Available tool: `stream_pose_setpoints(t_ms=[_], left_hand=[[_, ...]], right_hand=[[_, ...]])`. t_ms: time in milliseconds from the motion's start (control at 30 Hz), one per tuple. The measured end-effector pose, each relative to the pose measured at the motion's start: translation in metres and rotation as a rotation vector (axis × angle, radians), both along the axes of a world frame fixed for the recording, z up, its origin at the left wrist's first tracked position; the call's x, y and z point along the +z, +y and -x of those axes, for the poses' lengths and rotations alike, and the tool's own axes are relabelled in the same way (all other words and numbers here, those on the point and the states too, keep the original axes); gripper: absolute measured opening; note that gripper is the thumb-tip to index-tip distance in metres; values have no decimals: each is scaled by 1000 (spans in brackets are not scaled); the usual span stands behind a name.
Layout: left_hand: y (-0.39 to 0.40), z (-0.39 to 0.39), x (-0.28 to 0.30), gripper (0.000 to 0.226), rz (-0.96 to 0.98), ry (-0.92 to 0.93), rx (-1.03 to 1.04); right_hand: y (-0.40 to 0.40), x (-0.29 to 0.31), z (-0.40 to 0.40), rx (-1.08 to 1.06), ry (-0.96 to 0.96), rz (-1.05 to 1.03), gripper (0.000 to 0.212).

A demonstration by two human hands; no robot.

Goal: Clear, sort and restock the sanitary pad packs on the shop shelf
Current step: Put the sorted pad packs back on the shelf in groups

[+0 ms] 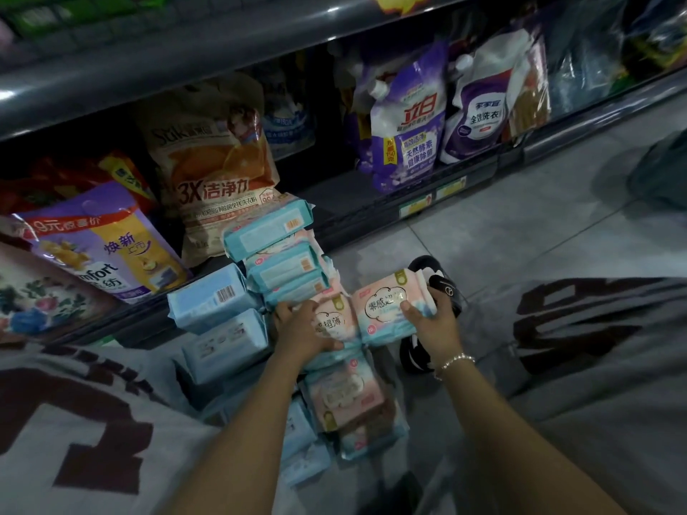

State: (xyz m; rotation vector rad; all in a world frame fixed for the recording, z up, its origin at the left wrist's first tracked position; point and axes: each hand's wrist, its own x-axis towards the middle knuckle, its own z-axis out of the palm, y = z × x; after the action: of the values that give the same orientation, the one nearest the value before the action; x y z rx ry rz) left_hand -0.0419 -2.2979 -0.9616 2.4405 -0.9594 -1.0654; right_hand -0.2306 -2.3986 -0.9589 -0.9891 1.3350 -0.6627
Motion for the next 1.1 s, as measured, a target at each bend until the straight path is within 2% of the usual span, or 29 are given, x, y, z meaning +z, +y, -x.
stream_pose_setpoints(t_ms=[167,333,433,567,600,733,767,900,933,1100], left_hand=[[-3,5,0,82,29,34,32],[-4,2,-4,74,77,141,135],[-3,-2,-8,77,175,238,313],[-2,-6,-5,84,175,328,502],[-3,-6,-5,82,170,354,527],[-5,-3,2,42,234,482,609],[-4,-4,4,40,265,501,621],[-6,-14,30,81,366,510,655],[-7,-16,44,81,405,519,658],[-6,-35,118,35,604,539,651]], right_hand=[[-1,-4,5,-68,-26,-118,45],[2,-8,7,-36,-1,-163,34],[0,-9,10,-17,18,-174,38],[0,-6,14,-43,-10,-250,35],[0,-6,14,-52,-13,-262,33],[3,0,16,-68,-54,-279,31],[3,3,15,-62,-64,-276,32],[-2,23,8,-33,-126,-202,28],[-5,30,5,-25,-151,-174,27],[-19,88,-20,52,-271,9,34]])
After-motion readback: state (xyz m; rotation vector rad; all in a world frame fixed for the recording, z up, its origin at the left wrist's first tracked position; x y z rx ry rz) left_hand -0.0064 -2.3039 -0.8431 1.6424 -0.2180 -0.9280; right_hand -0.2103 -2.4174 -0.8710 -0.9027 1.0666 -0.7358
